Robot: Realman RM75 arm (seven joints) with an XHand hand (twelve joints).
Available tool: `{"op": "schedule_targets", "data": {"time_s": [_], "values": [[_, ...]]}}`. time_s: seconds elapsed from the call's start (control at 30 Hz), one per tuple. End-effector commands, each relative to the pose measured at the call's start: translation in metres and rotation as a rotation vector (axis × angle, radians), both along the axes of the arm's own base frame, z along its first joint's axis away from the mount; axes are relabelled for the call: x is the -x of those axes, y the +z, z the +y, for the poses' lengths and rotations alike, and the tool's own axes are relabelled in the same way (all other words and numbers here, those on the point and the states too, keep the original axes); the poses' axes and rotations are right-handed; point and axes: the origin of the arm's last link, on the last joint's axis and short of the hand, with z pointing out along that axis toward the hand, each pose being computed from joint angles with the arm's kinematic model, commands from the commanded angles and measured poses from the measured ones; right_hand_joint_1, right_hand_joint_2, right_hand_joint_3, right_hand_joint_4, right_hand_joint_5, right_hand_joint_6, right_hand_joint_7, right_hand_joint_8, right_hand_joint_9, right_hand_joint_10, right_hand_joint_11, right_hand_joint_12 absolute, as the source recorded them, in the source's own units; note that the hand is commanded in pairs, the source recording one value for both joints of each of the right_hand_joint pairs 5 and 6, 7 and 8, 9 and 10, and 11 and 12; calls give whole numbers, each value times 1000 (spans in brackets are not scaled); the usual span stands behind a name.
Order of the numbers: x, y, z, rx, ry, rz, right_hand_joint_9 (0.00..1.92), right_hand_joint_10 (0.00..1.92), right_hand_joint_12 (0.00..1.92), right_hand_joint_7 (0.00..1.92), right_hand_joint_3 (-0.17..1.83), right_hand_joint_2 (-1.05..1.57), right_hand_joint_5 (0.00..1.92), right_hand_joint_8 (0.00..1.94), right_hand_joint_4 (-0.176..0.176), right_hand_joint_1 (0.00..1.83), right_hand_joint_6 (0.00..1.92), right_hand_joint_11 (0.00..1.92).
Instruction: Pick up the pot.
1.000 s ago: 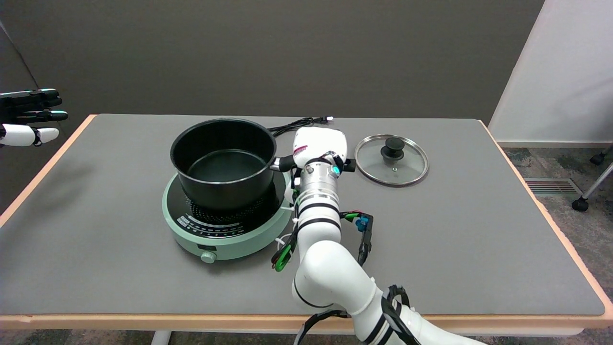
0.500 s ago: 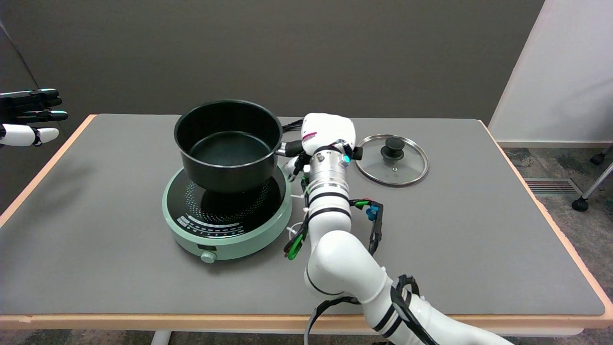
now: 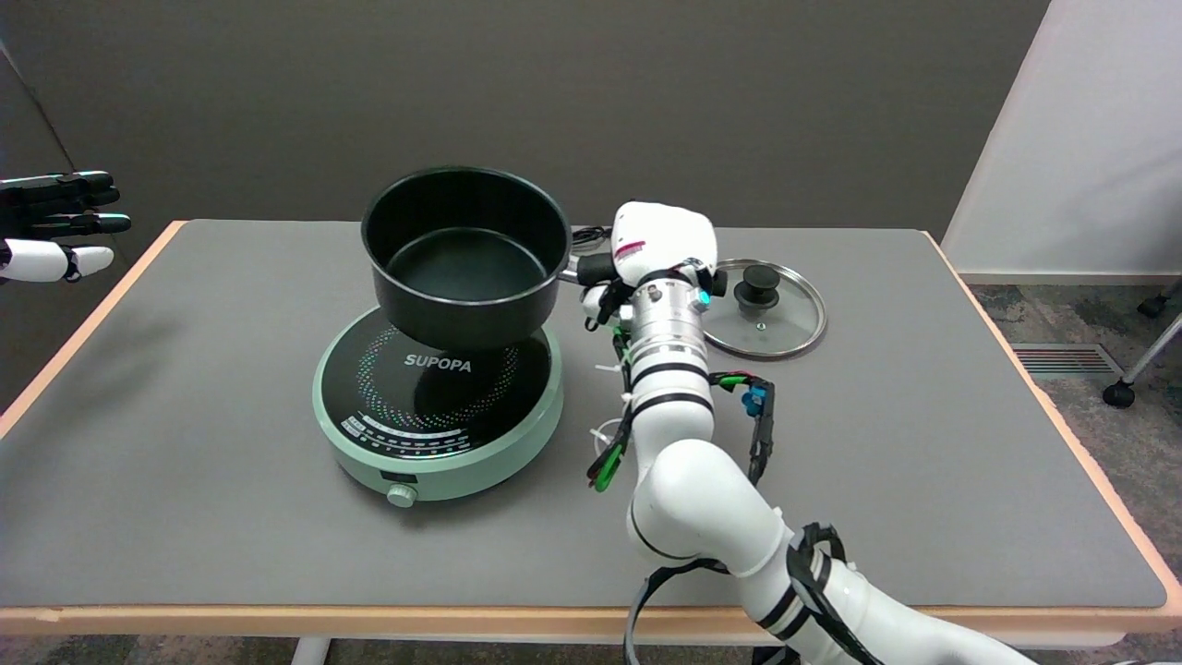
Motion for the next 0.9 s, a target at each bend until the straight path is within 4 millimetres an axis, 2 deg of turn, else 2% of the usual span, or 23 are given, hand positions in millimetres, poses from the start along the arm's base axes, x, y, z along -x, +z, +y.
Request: {"op": "schedule_targets", "data": {"time_s": [0.03,0.23,0.53,0.7,0.9], "values": [[-6,28,10,9,77,11,1854,1854,1854,1854,532,809,1854,1854,-50,1138,1854,1854],[-22,58,12,37,133,48,1855,1855,1855,1855,584,827,1855,1855,-51,1140,1855,1855],[-38,124,11,80,158,56,1853,1853,1853,1853,623,851,1853,1853,-53,1133,1853,1853],[-30,155,32,110,120,41,1857,1857,1857,1857,641,864,1857,1857,-52,1128,1857,1857],[-18,176,58,116,73,48,1860,1860,1860,1860,663,868,1860,1860,-52,1126,1860,1860]]}}
